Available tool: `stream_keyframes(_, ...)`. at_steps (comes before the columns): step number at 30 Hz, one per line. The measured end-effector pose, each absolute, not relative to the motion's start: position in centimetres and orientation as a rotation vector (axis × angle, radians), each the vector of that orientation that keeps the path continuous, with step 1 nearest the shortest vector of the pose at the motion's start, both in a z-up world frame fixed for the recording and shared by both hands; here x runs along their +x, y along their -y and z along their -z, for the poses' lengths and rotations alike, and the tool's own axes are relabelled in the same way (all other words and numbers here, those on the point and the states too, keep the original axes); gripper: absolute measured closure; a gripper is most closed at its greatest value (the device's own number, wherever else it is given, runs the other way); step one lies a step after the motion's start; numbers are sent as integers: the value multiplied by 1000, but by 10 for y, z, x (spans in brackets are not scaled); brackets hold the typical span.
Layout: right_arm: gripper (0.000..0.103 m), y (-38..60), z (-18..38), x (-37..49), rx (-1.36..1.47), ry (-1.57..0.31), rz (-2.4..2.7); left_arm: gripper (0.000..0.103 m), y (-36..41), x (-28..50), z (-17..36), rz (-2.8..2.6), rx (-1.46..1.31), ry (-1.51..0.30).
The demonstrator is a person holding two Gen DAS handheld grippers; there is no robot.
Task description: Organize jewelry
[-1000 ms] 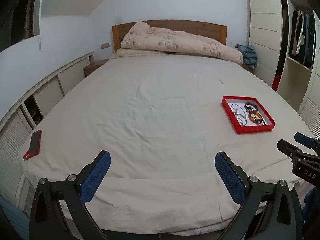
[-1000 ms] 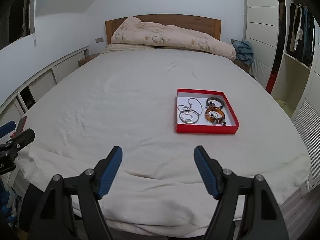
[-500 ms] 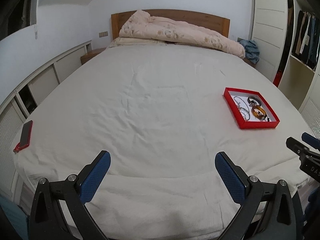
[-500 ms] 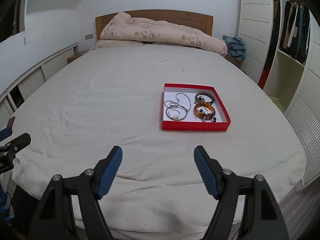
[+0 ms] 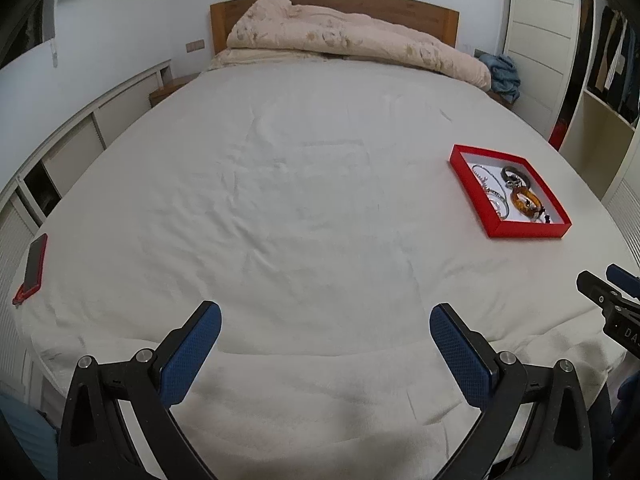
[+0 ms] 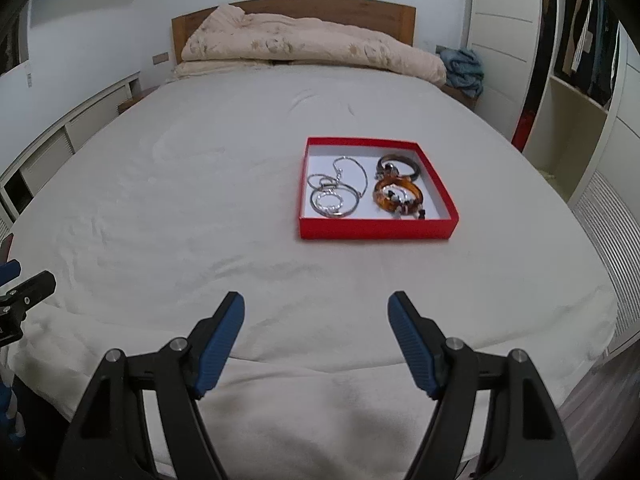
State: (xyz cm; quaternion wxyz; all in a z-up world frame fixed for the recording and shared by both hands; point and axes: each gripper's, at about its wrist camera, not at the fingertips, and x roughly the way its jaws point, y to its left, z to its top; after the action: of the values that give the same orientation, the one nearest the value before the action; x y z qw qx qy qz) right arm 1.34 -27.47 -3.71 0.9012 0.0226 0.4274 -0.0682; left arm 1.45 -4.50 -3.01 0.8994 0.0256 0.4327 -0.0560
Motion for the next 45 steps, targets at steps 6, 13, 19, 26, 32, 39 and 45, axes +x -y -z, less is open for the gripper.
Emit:
stream_keyframes(6, 30, 276, 50, 20, 46, -919, 138, 1, 47, 24, 40, 107, 61, -917)
stream_keyframes(13, 30, 276, 60, 25, 46, -943, 132, 1, 46, 31, 51, 109, 60, -940)
stream_keyframes(19, 30, 274, 67, 28, 49, -964, 130, 1, 45, 33, 58, 114, 59, -959)
stream_keyframes(26, 30, 272, 68, 31, 40, -974, 123, 1, 42, 35, 62, 110, 47, -967)
stream_keyframes(32, 30, 272, 70, 31, 40, -981, 124, 1, 42, 35, 62, 111, 47, -968)
stream_keyframes(39, 30, 271, 69, 32, 39, -975, 122, 1, 41, 35, 62, 110, 46, -965)
stream_keyframes(45, 30, 271, 67, 33, 37, -969, 120, 1, 44, 34, 61, 107, 48, -961)
